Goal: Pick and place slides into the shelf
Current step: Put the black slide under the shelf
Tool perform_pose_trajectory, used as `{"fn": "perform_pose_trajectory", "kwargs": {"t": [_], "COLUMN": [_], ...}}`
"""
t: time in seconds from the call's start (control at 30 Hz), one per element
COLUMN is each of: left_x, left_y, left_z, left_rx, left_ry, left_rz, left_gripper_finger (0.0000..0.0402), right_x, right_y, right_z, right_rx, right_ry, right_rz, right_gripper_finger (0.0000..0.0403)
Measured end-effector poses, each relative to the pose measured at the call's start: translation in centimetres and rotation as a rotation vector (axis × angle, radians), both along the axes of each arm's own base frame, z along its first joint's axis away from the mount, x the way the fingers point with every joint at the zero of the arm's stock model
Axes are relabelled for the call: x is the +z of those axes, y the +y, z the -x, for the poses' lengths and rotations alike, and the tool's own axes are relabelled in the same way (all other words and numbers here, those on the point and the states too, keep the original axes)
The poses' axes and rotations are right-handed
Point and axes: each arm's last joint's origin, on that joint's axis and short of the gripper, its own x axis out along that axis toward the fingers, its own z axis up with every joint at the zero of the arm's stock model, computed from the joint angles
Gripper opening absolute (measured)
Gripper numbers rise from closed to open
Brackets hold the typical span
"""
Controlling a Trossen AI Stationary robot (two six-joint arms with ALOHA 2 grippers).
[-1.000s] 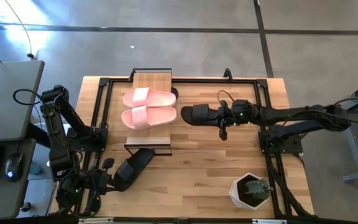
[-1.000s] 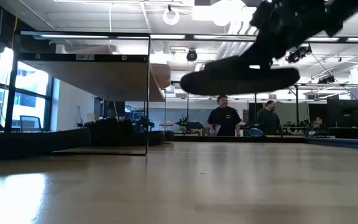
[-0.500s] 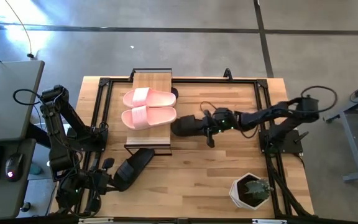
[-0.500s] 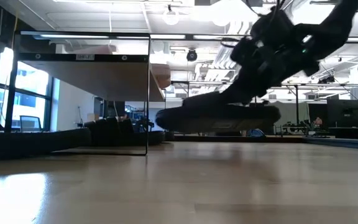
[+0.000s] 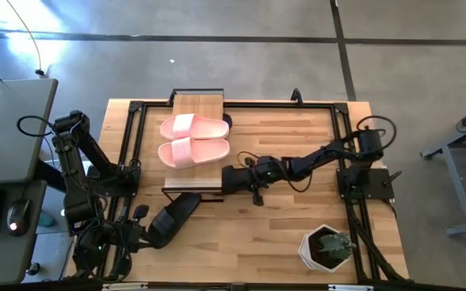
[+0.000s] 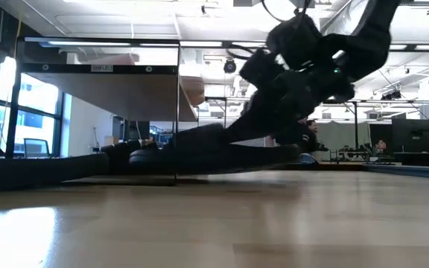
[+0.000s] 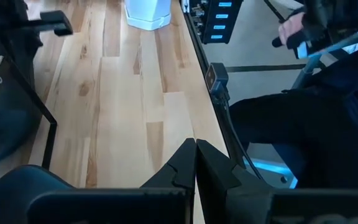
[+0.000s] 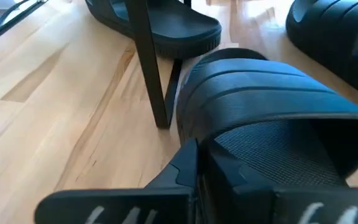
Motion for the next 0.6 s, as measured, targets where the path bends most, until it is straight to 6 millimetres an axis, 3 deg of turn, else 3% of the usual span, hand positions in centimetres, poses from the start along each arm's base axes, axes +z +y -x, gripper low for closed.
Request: {"fn": "perform_pose_trajectory", "kwargs": {"t": [0.27, 0.6], "left_x": [0.0, 0.0], "left_y": [0.0, 0.0], "left_z": [0.0, 0.0], "left_rx": [0.0, -0.001], "left_ry": [0.0, 0.0], "left_rz": [0.0, -0.001], "left_gripper_finger": [0.0001, 0.0001], "right_x": [-1.2, -1.3], "right_y": [0.4, 0.4], "right_z": [-2.3, -2.6], "right_rx": [0.026, 0.01], "right_ry": [0.016, 0.033], "right_rz": [-0.009, -0.077], "right_gripper_finger": [0.0, 0.0009]}}
